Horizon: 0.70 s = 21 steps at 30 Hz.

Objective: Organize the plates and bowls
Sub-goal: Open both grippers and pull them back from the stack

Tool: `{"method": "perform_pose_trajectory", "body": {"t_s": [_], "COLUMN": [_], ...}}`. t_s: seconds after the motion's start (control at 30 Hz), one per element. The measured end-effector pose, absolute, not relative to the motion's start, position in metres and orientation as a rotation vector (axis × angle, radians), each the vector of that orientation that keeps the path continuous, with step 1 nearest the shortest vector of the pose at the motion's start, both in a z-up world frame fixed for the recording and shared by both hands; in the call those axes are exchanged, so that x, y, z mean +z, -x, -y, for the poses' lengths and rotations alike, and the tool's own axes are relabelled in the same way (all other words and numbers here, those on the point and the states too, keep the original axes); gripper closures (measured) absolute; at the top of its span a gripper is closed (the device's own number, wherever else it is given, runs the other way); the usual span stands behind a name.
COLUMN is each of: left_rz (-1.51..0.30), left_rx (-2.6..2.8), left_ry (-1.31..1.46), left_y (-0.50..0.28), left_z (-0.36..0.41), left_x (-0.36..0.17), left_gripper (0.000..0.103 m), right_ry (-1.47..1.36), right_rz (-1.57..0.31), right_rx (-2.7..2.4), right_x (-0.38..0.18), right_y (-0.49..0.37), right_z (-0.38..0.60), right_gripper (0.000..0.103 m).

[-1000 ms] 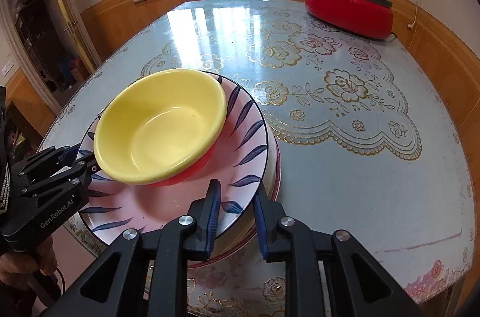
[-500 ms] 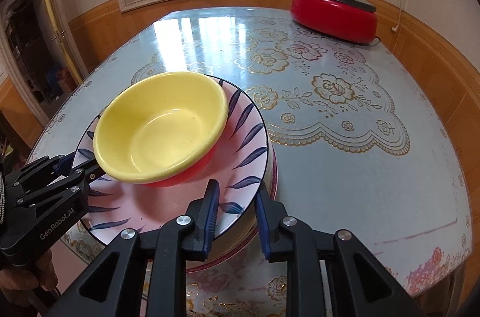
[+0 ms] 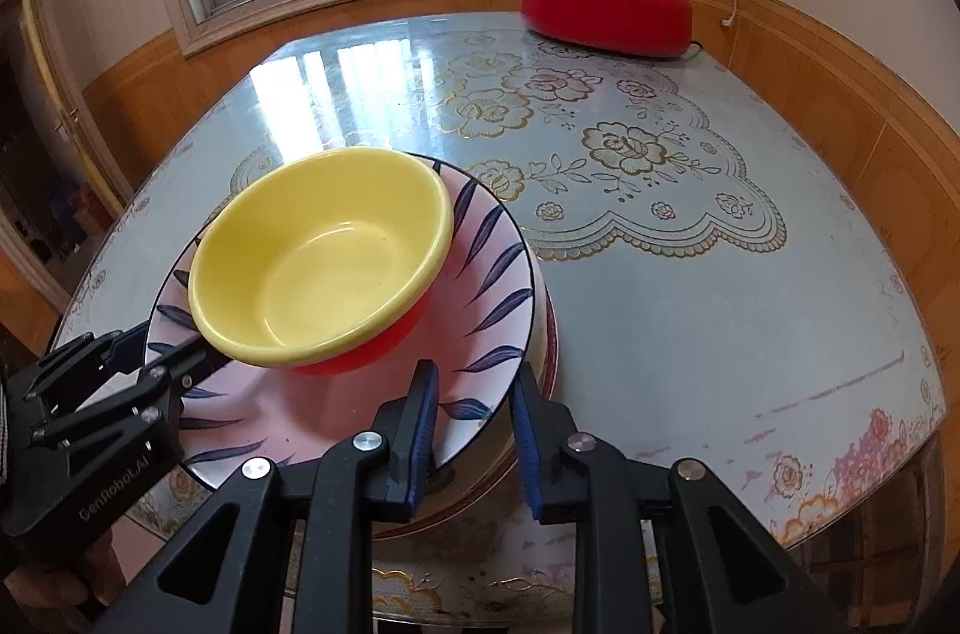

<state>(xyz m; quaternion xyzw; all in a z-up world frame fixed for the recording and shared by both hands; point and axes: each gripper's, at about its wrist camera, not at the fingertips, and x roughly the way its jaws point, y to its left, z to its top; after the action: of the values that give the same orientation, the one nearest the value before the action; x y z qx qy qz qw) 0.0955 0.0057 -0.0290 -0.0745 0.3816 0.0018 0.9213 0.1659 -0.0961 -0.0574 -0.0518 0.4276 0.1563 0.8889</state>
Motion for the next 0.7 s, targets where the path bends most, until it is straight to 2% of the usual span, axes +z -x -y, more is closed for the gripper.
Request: {"method": "perform_pose_trajectory", "body": {"t_s": [0.07,0.3,0.47,0.7], "left_rz": [-0.78,-0.769,-0.752,-0.735], "left_rx": [-0.001,-0.021,-0.013,0.004], "left_ry": [0.15,0.156,0.166,0.16], "left_y": [-0.093,-0.085,-0.074,-0.059], "left_z": [-0.006,-0.009,-0.013,-0.014], "left_x": [-0.028,-0.025,-0.022,-0.018], "left_gripper": [0.055,0.051,0.041,0.033], "right_ry": [0.088,0.054,0.048,0.073], "right_rz": [-0.879,-0.857,-0.827,-0.78], "right_rx": [0.312,0.277,0.268,0.256], "right_x": [-0.056,-0.053,-0.049,-0.046], "right_y": [-0.163,-0.15,-0.132,-0.113], "right_z": [0.098,0.101,0.1,0.092], "right_gripper": [0.079,0.077,0.076,0.074]}}
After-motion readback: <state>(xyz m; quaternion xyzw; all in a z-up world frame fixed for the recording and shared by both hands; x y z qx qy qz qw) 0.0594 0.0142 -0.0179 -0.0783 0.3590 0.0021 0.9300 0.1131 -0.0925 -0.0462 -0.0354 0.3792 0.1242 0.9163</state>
